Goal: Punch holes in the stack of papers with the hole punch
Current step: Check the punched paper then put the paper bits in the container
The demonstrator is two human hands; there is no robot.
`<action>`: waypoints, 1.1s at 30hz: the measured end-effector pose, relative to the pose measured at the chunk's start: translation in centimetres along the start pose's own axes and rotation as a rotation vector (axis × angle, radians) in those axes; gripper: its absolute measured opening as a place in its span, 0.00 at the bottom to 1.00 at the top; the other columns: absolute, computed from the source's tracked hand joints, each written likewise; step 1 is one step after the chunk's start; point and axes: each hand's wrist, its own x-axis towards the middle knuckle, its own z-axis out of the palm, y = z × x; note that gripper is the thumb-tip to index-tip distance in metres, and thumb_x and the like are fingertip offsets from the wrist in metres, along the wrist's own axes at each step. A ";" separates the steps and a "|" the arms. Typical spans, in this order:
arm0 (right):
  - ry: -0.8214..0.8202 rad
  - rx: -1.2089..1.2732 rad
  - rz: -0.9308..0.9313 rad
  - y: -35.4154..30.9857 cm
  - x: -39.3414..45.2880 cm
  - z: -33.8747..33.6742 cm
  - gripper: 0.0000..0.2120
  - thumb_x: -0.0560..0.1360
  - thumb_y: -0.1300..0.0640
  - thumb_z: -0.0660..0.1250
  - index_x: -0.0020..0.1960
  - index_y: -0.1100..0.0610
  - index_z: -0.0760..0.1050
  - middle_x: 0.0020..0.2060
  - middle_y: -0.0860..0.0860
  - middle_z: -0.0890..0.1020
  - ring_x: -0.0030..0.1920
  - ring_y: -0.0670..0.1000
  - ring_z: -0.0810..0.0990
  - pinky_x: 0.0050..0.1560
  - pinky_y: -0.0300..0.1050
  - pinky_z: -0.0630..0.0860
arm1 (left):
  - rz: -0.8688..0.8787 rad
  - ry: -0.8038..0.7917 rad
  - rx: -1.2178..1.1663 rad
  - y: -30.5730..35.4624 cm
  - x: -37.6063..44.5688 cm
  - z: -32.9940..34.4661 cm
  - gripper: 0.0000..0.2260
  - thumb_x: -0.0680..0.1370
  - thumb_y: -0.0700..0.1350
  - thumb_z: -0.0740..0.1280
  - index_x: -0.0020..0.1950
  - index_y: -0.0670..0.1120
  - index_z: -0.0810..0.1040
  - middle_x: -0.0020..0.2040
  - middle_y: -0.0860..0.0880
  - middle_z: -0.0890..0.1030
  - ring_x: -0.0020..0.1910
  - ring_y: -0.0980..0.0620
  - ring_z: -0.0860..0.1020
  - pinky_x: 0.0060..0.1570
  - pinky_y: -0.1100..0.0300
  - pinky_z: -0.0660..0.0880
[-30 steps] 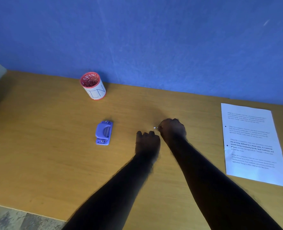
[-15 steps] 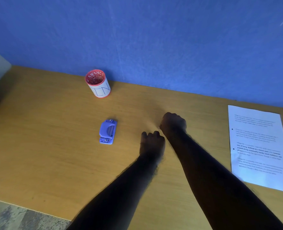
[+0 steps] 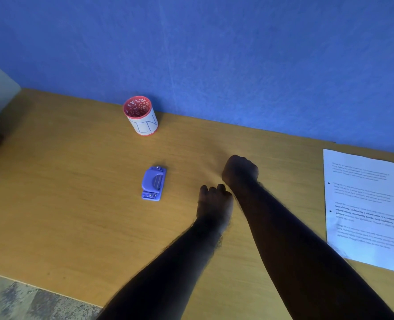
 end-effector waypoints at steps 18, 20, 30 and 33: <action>-0.086 0.570 0.054 3.4 -0.2 1.2 0.12 0.72 0.47 0.68 0.35 0.53 0.76 0.30 0.48 0.80 0.33 0.51 0.80 0.34 0.42 0.72 | 0.014 0.041 0.003 -4.0 -0.2 -0.3 0.09 0.76 0.47 0.66 0.51 0.43 0.79 0.47 0.45 0.79 0.43 0.45 0.79 0.47 0.50 0.68; -0.062 0.740 0.021 4.5 0.1 0.8 0.14 0.73 0.51 0.69 0.31 0.56 0.79 0.25 0.49 0.80 0.29 0.50 0.79 0.35 0.42 0.71 | -0.066 0.088 -0.059 -6.5 -0.1 -0.7 0.09 0.77 0.48 0.63 0.51 0.45 0.79 0.49 0.45 0.80 0.45 0.44 0.80 0.47 0.51 0.69; -0.010 0.952 -0.254 -3.3 1.8 -5.5 0.10 0.75 0.57 0.69 0.35 0.54 0.79 0.29 0.54 0.79 0.28 0.45 0.77 0.28 0.38 0.68 | -0.473 0.333 -0.353 -21.6 3.5 -8.0 0.11 0.76 0.48 0.63 0.48 0.46 0.83 0.49 0.43 0.82 0.48 0.40 0.81 0.45 0.52 0.78; 0.008 0.920 -0.340 -8.9 3.1 -7.6 0.12 0.74 0.58 0.69 0.32 0.54 0.78 0.31 0.58 0.81 0.33 0.51 0.80 0.30 0.41 0.69 | -0.508 0.391 -0.351 -24.6 6.0 -10.8 0.14 0.76 0.47 0.59 0.49 0.43 0.82 0.48 0.41 0.83 0.46 0.40 0.81 0.42 0.53 0.77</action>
